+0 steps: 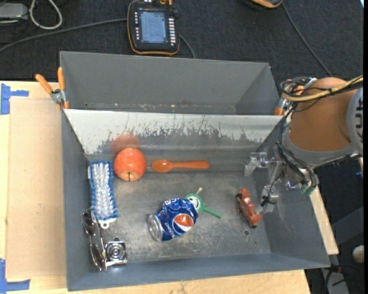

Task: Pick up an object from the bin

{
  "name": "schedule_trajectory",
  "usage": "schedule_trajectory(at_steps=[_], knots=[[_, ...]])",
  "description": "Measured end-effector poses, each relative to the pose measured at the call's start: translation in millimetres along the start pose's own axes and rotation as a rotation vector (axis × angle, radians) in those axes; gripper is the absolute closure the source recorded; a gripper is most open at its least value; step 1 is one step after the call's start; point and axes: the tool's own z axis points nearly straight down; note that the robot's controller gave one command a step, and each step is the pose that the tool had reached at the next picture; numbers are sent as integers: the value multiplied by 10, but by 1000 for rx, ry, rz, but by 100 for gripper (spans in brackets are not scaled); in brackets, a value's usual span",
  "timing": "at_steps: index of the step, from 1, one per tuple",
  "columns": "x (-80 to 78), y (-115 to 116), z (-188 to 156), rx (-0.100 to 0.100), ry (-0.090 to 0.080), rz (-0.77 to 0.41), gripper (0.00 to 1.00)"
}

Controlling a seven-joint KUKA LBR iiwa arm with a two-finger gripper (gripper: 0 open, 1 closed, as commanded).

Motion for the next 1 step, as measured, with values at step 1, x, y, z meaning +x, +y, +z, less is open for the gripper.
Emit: schedule_trajectory(at_steps=[1], knots=[[-15,5,-47,1,-7,-4,0]])
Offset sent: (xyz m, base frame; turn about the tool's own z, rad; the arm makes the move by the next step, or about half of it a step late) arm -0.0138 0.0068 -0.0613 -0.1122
